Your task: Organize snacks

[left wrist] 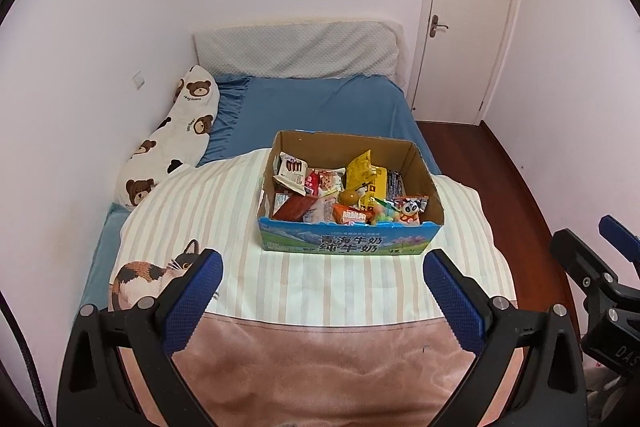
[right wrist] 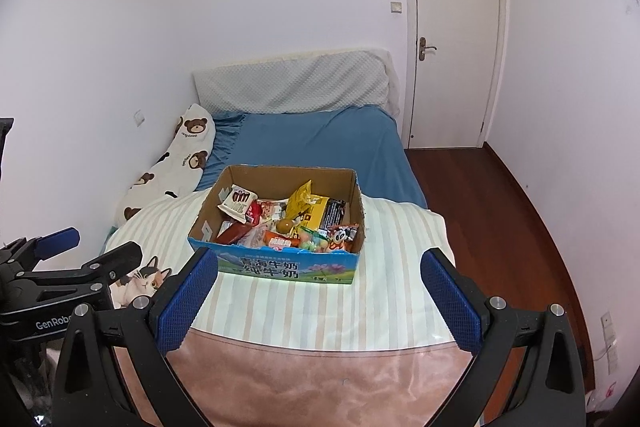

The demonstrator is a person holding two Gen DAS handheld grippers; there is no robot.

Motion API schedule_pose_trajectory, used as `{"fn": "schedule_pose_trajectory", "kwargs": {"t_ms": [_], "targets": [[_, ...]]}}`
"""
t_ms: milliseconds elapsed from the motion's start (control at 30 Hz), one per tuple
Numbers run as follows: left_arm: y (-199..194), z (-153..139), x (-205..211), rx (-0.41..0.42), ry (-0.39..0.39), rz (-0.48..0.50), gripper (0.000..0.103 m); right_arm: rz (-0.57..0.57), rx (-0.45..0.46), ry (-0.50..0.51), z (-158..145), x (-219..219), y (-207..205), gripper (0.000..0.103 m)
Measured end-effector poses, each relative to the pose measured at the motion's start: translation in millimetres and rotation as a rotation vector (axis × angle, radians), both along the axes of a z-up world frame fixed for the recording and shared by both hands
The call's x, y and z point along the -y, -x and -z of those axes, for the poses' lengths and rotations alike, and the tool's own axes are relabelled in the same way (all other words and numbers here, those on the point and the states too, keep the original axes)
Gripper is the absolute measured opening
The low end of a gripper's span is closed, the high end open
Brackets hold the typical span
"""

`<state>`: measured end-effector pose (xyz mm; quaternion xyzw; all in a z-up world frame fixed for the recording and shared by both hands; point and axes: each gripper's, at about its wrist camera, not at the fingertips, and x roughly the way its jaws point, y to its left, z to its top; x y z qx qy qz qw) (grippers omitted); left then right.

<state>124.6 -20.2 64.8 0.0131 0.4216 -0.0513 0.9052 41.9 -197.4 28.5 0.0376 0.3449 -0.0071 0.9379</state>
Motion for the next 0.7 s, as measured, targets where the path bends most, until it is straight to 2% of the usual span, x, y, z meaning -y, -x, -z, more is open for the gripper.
{"fn": "schedule_pose_trajectory", "kwargs": {"t_ms": [200, 700], "targets": [[-17, 12, 4, -0.011, -0.021, -0.014, 0.103, 0.021, -0.003, 0.011, 9, 6, -18, 0.103], [-84, 56, 17, -0.077, -0.083, -0.040, 0.103, 0.081, -0.049, 0.018, 55, 21, -91, 0.103]]}}
